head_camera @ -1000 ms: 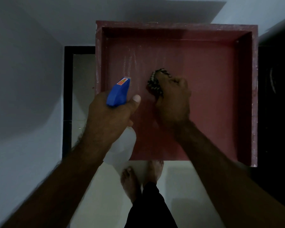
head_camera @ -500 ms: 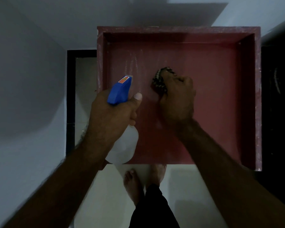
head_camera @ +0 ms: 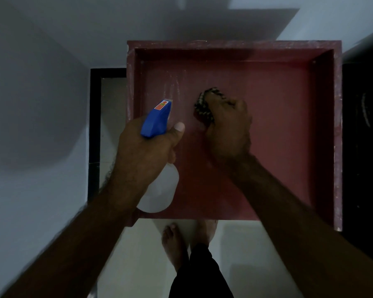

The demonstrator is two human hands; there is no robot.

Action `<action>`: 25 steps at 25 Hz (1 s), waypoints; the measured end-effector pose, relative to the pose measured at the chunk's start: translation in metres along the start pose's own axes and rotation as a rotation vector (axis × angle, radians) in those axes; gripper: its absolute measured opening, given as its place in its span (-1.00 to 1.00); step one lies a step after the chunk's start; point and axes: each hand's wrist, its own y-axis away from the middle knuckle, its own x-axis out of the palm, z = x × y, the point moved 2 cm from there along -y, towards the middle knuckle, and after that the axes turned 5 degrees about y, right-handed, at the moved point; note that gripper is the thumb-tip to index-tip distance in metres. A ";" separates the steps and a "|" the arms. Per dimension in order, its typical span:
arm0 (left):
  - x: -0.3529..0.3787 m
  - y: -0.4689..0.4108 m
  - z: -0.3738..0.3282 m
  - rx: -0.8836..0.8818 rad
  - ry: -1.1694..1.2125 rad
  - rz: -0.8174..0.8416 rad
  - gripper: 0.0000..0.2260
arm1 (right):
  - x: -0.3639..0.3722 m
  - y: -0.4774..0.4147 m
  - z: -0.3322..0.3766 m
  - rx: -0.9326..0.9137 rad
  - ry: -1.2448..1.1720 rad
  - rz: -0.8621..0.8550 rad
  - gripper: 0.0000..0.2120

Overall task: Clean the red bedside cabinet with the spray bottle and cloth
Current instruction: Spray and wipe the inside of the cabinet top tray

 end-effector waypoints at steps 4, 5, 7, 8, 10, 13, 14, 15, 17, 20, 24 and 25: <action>0.003 -0.001 -0.001 0.003 -0.012 0.004 -0.64 | 0.003 -0.001 -0.002 -0.118 0.009 0.050 -0.40; 0.003 -0.002 -0.002 -0.001 -0.019 0.008 -0.64 | 0.000 -0.005 -0.010 -0.056 0.021 0.028 -0.39; 0.002 -0.002 -0.003 -0.010 -0.029 0.009 -0.63 | -0.005 -0.013 -0.026 0.072 0.017 -0.046 -0.39; 0.002 -0.003 -0.003 -0.012 -0.030 0.006 -0.63 | -0.006 -0.015 -0.028 0.096 0.011 -0.060 -0.40; 0.002 -0.004 -0.004 -0.006 -0.031 0.004 -0.63 | -0.002 -0.016 -0.016 0.035 0.017 -0.027 -0.39; 0.003 -0.005 -0.005 -0.001 -0.013 0.002 -0.65 | 0.004 -0.009 0.007 -0.130 -0.017 0.060 -0.37; 0.003 -0.005 -0.005 0.000 -0.013 0.002 -0.65 | 0.003 -0.009 0.007 -0.155 -0.028 0.079 -0.33; 0.003 -0.006 -0.006 -0.002 -0.008 0.003 -0.66 | 0.000 -0.011 0.003 -0.142 -0.030 0.082 -0.32; 0.002 -0.006 -0.007 -0.011 -0.001 0.004 -0.66 | -0.006 -0.018 -0.015 -0.022 -0.017 0.038 -0.32; 0.000 -0.008 -0.008 -0.018 -0.003 0.006 -0.68 | -0.008 -0.024 -0.022 0.119 -0.009 -0.045 -0.29; 0.000 -0.009 -0.008 -0.018 -0.022 0.008 -0.67 | 0.009 -0.025 0.011 -0.038 -0.005 0.055 -0.30; 0.000 -0.009 -0.009 -0.020 -0.025 0.003 -0.67 | 0.010 -0.025 0.013 -0.073 -0.011 0.070 -0.30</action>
